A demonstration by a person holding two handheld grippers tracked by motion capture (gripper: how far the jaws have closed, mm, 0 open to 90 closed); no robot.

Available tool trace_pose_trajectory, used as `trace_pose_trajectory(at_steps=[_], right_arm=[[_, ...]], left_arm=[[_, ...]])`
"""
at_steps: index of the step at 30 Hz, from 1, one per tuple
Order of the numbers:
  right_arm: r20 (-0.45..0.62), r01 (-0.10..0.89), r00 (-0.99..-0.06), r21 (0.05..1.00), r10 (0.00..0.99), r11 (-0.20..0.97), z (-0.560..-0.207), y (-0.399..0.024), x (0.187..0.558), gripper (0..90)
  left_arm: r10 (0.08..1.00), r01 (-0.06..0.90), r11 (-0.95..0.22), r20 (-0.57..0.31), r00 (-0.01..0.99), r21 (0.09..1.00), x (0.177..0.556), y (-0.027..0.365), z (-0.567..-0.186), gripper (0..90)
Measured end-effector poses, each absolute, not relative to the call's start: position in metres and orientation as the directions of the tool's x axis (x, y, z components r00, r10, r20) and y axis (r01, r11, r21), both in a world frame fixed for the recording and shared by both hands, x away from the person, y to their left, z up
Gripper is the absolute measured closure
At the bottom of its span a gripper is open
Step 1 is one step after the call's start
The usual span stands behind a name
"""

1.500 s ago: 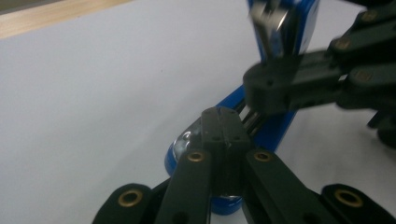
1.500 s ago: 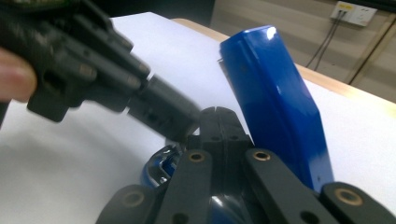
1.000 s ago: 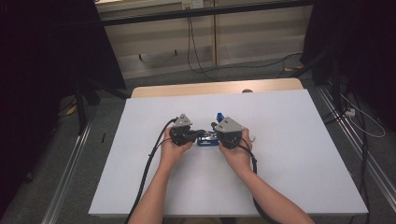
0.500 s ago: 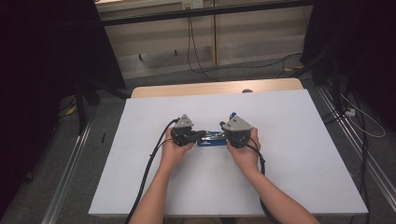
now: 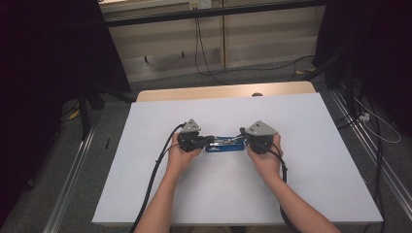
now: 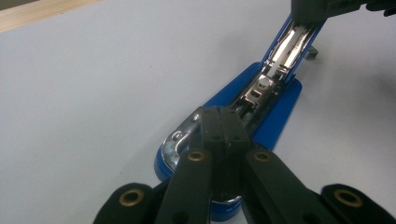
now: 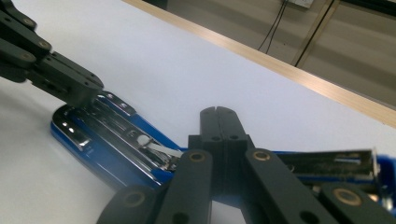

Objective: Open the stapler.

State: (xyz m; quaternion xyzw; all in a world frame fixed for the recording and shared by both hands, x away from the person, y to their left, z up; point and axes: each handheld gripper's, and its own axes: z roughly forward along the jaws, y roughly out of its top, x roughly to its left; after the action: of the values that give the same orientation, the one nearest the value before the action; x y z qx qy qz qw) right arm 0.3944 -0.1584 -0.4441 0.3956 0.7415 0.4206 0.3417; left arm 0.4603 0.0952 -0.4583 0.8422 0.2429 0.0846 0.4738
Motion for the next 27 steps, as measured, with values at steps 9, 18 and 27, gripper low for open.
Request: trace_pose_trajectory(at_steps=[9,18,27], right_arm=[[-0.152,0.307,-0.460,0.897,0.875,0.317,-0.448,-0.166,0.394,90.0],[-0.132,0.341,-0.461,0.887,0.878,0.312,-0.460,-0.176,0.396,90.0],[-0.114,0.345,-0.470,0.889,0.875,0.301,-0.459,-0.179,0.396,90.0]], left_arm=[[0.493,0.338,-0.425,-0.099,0.864,0.839,0.460,0.096,-0.459,90.0],[0.498,0.340,-0.422,-0.098,0.862,0.840,0.459,0.095,-0.459,90.0],[0.501,0.342,-0.412,-0.103,0.859,0.845,0.460,0.096,-0.459,90.0]])
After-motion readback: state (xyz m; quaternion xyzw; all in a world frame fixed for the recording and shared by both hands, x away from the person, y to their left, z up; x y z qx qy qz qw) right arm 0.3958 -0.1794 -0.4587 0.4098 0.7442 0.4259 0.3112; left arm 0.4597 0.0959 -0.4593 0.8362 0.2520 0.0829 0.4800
